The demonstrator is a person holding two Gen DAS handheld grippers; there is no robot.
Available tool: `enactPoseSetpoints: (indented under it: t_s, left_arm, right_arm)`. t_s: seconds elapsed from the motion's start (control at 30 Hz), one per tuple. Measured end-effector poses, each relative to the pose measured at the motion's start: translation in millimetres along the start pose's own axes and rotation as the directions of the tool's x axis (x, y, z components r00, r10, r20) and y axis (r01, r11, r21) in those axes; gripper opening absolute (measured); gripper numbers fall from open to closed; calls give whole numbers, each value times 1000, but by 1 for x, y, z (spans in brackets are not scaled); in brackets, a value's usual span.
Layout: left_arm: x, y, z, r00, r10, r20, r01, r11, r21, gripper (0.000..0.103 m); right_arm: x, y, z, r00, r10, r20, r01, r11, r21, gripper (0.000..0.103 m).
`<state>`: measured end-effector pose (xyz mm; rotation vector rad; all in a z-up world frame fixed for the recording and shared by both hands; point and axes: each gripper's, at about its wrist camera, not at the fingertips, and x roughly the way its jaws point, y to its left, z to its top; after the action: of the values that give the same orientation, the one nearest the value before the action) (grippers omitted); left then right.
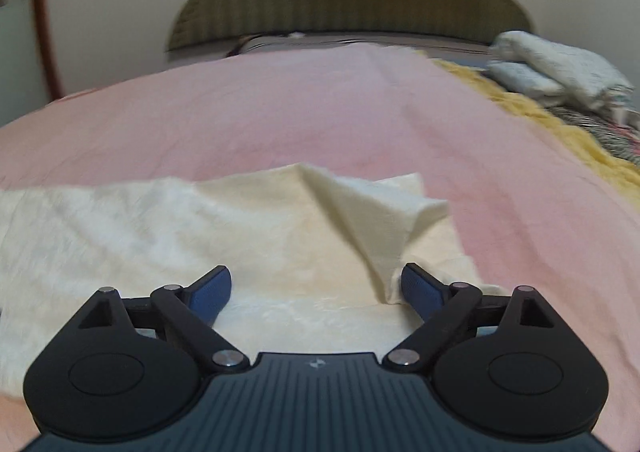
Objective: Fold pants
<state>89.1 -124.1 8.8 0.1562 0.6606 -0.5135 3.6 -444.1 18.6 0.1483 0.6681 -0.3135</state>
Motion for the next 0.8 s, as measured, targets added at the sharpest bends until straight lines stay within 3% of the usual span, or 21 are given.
enactPoseSetpoints:
  t_s: [0.1, 0.17, 0.23, 0.27, 0.33, 0.37, 0.43, 0.47, 0.5, 0.57, 0.6, 0.63, 0.73, 0.8]
  left_arm:
    - [-9, 14, 12, 999, -31, 36, 34, 996, -84, 101]
    - [-13, 20, 20, 998, -8, 70, 17, 991, -129, 102]
    - [-11, 26, 24, 997, 16, 82, -4, 989, -148, 102]
    - [-8, 27, 26, 997, 24, 74, -13, 989, -149, 101]
    - [-3, 30, 27, 997, 43, 58, -34, 988, -152, 102]
    - [1, 33, 27, 997, 58, 49, -50, 987, -154, 102]
    - [12, 36, 24, 996, 94, -4, -93, 983, -159, 102]
    - [17, 39, 21, 994, 104, -30, -107, 982, -156, 101]
    - [17, 38, 17, 994, 112, -18, -113, 985, -133, 101]
    - [10, 32, 13, 991, 131, 4, -130, 987, -98, 101]
    - [6, 30, 13, 992, 126, 12, -124, 988, -92, 101]
    - [1, 28, 12, 994, 109, 25, -106, 990, -91, 101]
    - [-13, 18, 6, 997, 52, 63, -46, 995, -91, 102]
    - [-16, 9, -1, 997, 36, 74, -31, 997, -65, 102]
  right_arm:
    - [-25, 16, 0, 993, -42, 112, 50, 997, -65, 93]
    - [-43, 23, 1, 977, -42, 210, 67, 991, -115, 93]
    - [-48, 22, 10, 967, -23, 254, 55, 992, -117, 93]
    - [-45, 19, 16, 973, 29, 229, -3, 994, -111, 93]
    - [-23, 9, 27, 981, 172, 86, -166, 984, -67, 94]
    - [-10, 7, 28, 979, 205, 25, -204, 978, -38, 94]
    - [19, 2, 26, 983, 168, -75, -169, 986, 0, 94]
    - [28, -2, 24, 986, 144, -89, -145, 989, -2, 96]
    - [26, -4, 20, 991, 126, -50, -127, 992, -15, 96]
    - [18, -8, 19, 999, 14, -31, -13, 1000, 19, 96]
    - [10, -9, 17, 999, -41, -23, 42, 998, 45, 96]
    - [-1, -9, 14, 999, -47, -3, 47, 997, 57, 97]
    - [-31, -2, -1, 992, 116, 45, -117, 993, 25, 102]
    - [-38, 11, -16, 992, 129, 12, -128, 990, -51, 102]
